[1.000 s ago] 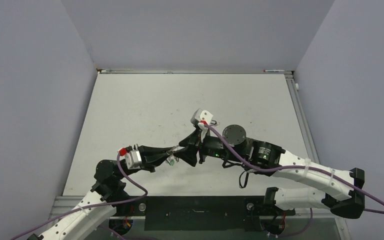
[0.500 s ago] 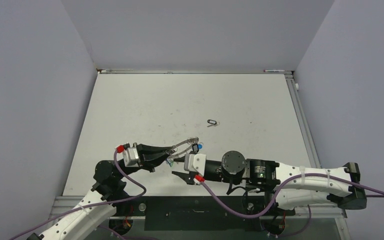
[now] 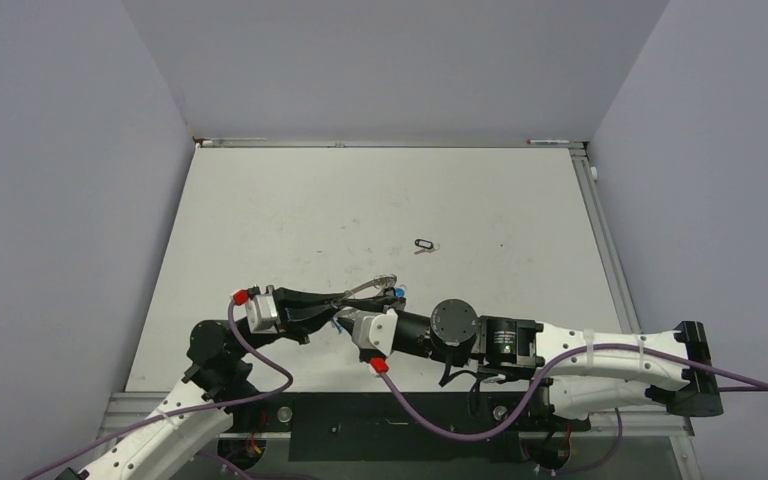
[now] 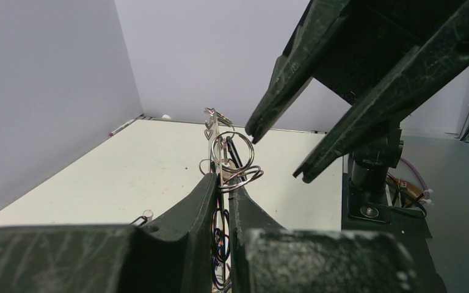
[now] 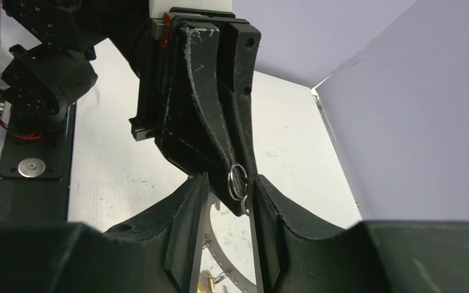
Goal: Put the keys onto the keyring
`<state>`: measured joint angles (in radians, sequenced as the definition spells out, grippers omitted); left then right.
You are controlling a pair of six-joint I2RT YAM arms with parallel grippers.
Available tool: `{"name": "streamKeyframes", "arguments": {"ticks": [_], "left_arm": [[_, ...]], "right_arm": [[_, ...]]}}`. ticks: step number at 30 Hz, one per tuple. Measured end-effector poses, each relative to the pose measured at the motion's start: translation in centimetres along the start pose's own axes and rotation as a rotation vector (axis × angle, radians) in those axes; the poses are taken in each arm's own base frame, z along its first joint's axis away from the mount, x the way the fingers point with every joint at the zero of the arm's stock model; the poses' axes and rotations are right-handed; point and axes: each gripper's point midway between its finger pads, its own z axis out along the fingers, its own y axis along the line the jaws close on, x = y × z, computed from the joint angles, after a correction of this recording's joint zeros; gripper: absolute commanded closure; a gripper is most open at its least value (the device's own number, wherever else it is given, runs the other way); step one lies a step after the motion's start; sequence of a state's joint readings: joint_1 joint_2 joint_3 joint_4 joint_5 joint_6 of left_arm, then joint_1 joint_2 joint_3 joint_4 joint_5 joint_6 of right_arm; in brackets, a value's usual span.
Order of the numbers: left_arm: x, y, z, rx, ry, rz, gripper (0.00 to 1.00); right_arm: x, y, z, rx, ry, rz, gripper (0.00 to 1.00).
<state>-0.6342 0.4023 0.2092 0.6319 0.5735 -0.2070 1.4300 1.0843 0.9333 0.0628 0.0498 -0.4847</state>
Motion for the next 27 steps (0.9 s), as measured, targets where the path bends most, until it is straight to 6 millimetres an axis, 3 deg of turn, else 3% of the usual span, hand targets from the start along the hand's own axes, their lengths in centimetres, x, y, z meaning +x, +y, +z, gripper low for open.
{"name": "streamKeyframes", "arguments": {"ticks": [9,27], "left_arm": [[0.0,-0.1,-0.1,0.007,0.003,-0.001,1.0],[0.0,0.2,-0.2,-0.002,0.006,-0.009,1.0]], "right_arm": [[0.1,-1.6,0.4,0.032,0.003,-0.02,0.69],[-0.3,-1.0,0.5,-0.07,-0.035,0.038,0.68]]}}
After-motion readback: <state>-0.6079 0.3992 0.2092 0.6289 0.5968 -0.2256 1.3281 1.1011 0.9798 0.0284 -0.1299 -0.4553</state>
